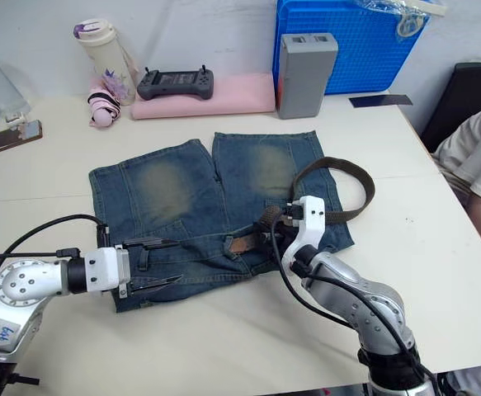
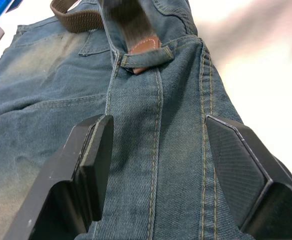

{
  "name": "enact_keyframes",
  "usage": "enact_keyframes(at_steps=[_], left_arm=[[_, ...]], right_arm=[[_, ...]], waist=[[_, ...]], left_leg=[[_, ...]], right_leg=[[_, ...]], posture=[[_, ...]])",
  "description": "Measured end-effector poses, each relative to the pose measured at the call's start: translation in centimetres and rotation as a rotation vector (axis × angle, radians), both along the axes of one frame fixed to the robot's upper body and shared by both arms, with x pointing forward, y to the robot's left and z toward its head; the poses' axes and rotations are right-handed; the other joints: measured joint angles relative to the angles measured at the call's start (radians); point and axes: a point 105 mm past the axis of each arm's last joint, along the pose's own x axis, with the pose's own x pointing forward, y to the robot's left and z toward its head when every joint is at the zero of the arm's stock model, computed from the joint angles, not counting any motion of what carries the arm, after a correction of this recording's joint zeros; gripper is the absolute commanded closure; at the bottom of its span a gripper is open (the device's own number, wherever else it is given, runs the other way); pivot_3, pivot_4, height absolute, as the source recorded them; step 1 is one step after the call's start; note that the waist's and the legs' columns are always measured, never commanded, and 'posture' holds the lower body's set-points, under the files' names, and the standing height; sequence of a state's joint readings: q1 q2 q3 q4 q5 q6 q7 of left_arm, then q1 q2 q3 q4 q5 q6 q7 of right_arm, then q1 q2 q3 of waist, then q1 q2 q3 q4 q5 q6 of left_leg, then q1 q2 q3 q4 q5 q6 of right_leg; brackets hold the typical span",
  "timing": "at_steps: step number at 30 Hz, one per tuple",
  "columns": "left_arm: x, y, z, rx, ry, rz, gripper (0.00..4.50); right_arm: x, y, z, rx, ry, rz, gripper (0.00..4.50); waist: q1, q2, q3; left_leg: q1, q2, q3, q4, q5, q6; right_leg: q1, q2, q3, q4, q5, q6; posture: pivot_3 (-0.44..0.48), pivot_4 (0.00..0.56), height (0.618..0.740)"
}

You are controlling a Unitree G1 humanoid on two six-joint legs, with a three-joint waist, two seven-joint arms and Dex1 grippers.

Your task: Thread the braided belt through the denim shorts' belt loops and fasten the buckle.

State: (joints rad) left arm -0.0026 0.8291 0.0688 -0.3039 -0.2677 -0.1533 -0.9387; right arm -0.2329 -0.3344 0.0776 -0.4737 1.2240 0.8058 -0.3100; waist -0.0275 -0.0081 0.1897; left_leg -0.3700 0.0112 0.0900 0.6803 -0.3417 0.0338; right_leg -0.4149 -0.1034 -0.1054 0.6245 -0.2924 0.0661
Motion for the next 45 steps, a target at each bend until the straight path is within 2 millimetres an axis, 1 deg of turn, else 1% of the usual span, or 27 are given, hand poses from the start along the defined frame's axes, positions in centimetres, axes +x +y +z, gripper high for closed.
enact_keyframes(at_steps=[1, 4, 8, 10, 12, 16, 20, 26, 29, 33, 35, 37, 42, 44, 45], left_arm=[[0.0, 0.0, 0.0, 0.001, -0.001, 0.0, 1.29], [0.0, 0.0, 0.0, 0.001, -0.003, 0.001, 1.29], [0.1, 0.0, -0.1, 0.006, -0.004, 0.003, 1.29], [0.1, 0.0, -0.1, 0.007, -0.004, 0.004, 1.29], [0.1, 0.0, -0.1, 0.005, -0.004, 0.005, 1.29], [0.1, 0.0, -0.1, 0.002, -0.004, 0.006, 1.29], [0.1, -0.1, -0.1, 0.001, -0.003, 0.008, 1.29], [0.2, 0.0, -0.1, 0.001, 0.002, 0.011, 1.29], [0.2, 0.0, -0.1, 0.001, 0.004, 0.013, 1.29], [0.4, -0.2, 0.2, -0.005, -0.008, 0.011, 1.29], [0.6, -0.5, 0.6, -0.019, -0.025, 0.004, 1.29], [0.6, -0.5, 0.6, -0.02, -0.027, 0.002, 1.29], [0.1, -0.6, 0.5, 0.037, -0.104, -0.046, 1.29], [-0.1, -0.4, 0.3, 0.074, -0.169, -0.071, 0.8], [-0.2, -0.3, 0.2, 0.096, -0.209, -0.089, 0.48]], right_arm=[[0.2, 0.1, -0.1, 0.013, 0.0, -0.007, 4.5], [0.4, 0.3, 0.5, 0.082, -0.017, -0.024, 4.5], [0.6, -0.6, 1.4, 0.184, -0.022, -0.061, 4.5], [0.4, -1.0, 2.4, 0.283, -0.023, -0.064, 4.5], [0.0, -1.1, 2.9, 0.328, -0.018, -0.05, 4.5], [-0.6, -0.9, 2.8, 0.376, 0.019, -0.028, 4.5], [-1.1, -1.1, 1.7, 0.411, 0.113, -0.049, 4.5], [-0.9, -2.0, 1.9, 0.422, 0.052, -0.128, 4.5], [-1.2, -1.5, 2.4, 0.429, 0.026, -0.107, 4.5], [-1.8, 0.3, 2.2, 0.435, 0.064, -0.006, 4.5], [-1.9, 1.7, 1.3, 0.411, 0.143, 0.073, 4.5], [-2.0, 2.5, 0.1, 0.383, 0.208, 0.111, 4.5], [-1.3, 2.8, -0.1, 0.34, 0.222, 0.142, 4.5], [-1.1, 3.0, -0.5, 0.332, 0.238, 0.149, 4.5], [-1.1, 3.0, -0.6, 0.329, 0.242, 0.154, 4.5]], waist=[[0.0, 0.0, 0.0], [0.0, 0.0, 0.0], [0.0, 0.0, 0.0], [0.0, 0.0, 0.0], [0.0, 0.0, 0.0], [0.0, 0.0, 0.0], [-0.001, 0.0, 0.0], [0.0, 0.0, 0.0], [0.0, 0.0, 0.0], [-0.001, 0.0, 0.0], [-0.003, 0.0, 0.0], [-0.001, 0.001, 0.0], [-0.001, 0.0, 0.0], [-0.001, 0.001, 0.0], [0.0, 0.001, 0.0]], left_leg=[[0.0, 0.0, 0.0, 0.0, 0.0, 0.0], [0.0, 0.0, 0.0, 0.0, 0.0, 0.0], [0.0, 0.0, 0.0, 0.0, 0.0, 0.0], [0.0, 0.0, 0.0, 0.0, 0.0, 0.0], [0.0, 0.0, 0.0, 0.0, 0.0, 0.0], [0.0, 0.0, 0.0, 0.0, 0.0, 0.0], [0.0, 0.0, 0.0, 0.0, 0.0, 0.0], [0.0, 0.0, 0.0, -0.001, 0.0, 0.0], [0.0, 0.0, 0.0, -0.001, 0.0, 0.0], [0.0, 0.0, 0.0, -0.001, 0.0, 0.0], [0.0, 0.0, 0.0, 0.0, 0.0, 0.0], [0.0, 0.0, 0.0, -0.001, 0.0, 0.0], [0.0, 0.0, 0.0, -0.001, 0.0, 0.0], [0.0, 0.0, 0.0, -0.001, 0.0, 0.0], [0.0, 0.0, 0.0, -0.001, 0.0, 0.0]], right_leg=[[0.0, 0.0, 0.0, 0.0, 0.0, 0.0], [0.0, 0.0, 0.0, 0.0, 0.0, 0.0], [0.0, 0.0, 0.0, 0.0, 0.0, 0.0], [0.0, 0.0, 0.0, 0.0, 0.0, 0.0], [0.0, 0.0, 0.0, 0.0, 0.0, 0.0], [0.0, 0.0, 0.0, 0.0, 0.0, 0.0], [0.0, 0.0, 0.0, 0.0, 0.0, 0.0], [0.0, 0.0, 0.0, 0.0, 0.0, 0.0], [0.0, 0.0, 0.001, 0.0, 0.0, 0.0], [0.0, 0.0, 0.0, 0.0, 0.0, 0.0], [0.0, 0.0, 0.001, 0.0, 0.0, 0.0], [0.0, 0.0, 0.0, 0.0, 0.0, -0.001], [0.0, 0.0, 0.0, 0.0, 0.0, -0.001], [-0.001, 0.0, 0.0, 0.0, 0.0, -0.001], [-0.001, 0.0, 0.0, 0.0, 0.0, -0.001]], posture=[[0.0, 0.15, 0.728], [0.0, 0.15, 0.728], [0.0, 0.15, 0.728], [0.0, 0.15, 0.728], [0.0, 0.15, 0.728], [0.0, 0.15, 0.728], [0.0, 0.15, 0.728], [0.0, 0.15, 0.728], [0.0, 0.15, 0.728], [0.0, 0.15, 0.728], [0.0, 0.15, 0.728], [0.0, 0.15, 0.728], [0.0, 0.15, 0.728], [0.0, 0.15, 0.728], [0.0, 0.15, 0.728]])
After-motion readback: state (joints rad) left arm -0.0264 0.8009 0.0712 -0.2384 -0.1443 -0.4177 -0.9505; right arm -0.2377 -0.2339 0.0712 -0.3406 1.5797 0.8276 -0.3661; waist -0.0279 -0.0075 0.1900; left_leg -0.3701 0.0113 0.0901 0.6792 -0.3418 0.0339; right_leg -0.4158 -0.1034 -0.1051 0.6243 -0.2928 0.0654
